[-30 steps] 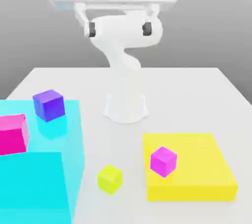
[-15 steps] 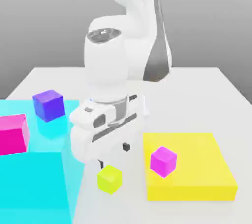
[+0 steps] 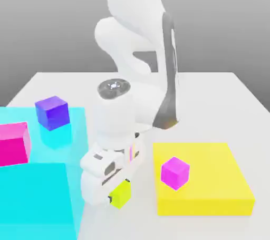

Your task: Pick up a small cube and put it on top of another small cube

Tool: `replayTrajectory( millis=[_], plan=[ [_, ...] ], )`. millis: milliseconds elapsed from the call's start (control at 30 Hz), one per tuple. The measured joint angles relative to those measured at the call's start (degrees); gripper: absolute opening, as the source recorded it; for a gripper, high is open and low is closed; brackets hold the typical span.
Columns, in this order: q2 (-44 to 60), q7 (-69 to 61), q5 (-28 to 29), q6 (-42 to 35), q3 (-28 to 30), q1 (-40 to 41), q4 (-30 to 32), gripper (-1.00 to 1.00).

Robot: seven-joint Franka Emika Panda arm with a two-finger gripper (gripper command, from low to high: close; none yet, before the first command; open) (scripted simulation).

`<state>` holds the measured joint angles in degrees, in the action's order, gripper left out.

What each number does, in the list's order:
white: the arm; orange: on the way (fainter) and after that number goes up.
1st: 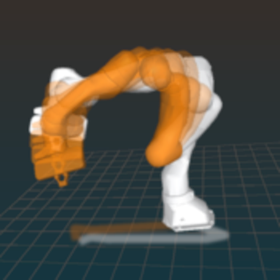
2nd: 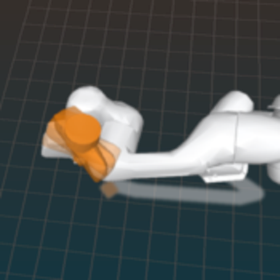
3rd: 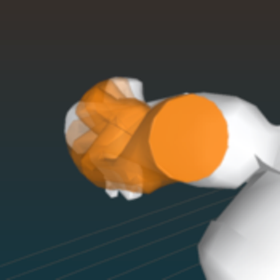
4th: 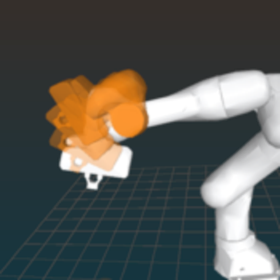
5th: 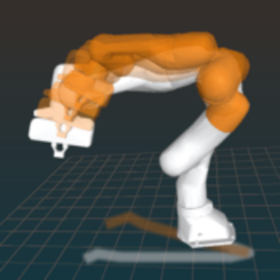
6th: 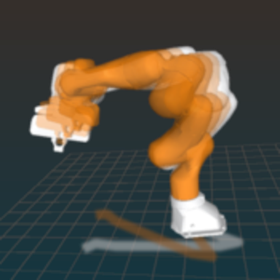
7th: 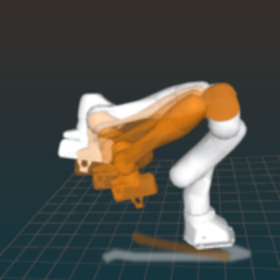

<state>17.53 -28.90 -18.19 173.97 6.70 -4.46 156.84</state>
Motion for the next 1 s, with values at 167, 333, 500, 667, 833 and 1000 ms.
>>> replayTrajectory(
  millis=[167, 333, 500, 667, 833, 1000],
  plan=[
    [-1.7, 1.28, 1.76, -1.3, 1.9, -1.46, 0.33, -1.0],
    [-8.12, 6.64, 8.96, -6.1, 7.83, -5.68, 1.71, -1.0],
    [-13.27, 10.12, 14.28, -11.69, 9.67, -6.5, 1.79, -1.0],
    [-12.69, 5.83, 11.92, -22.96, 8.9, -5.48, -7.44, -1.0],
    [-13.1, 2.48, 8.39, -35.29, 9.23, -3.57, -16.72, -1.0],
    [-15.71, 2.54, 5.35, -48.0, 10.9, -0.1, -24.24, -1.0]
  ],
)
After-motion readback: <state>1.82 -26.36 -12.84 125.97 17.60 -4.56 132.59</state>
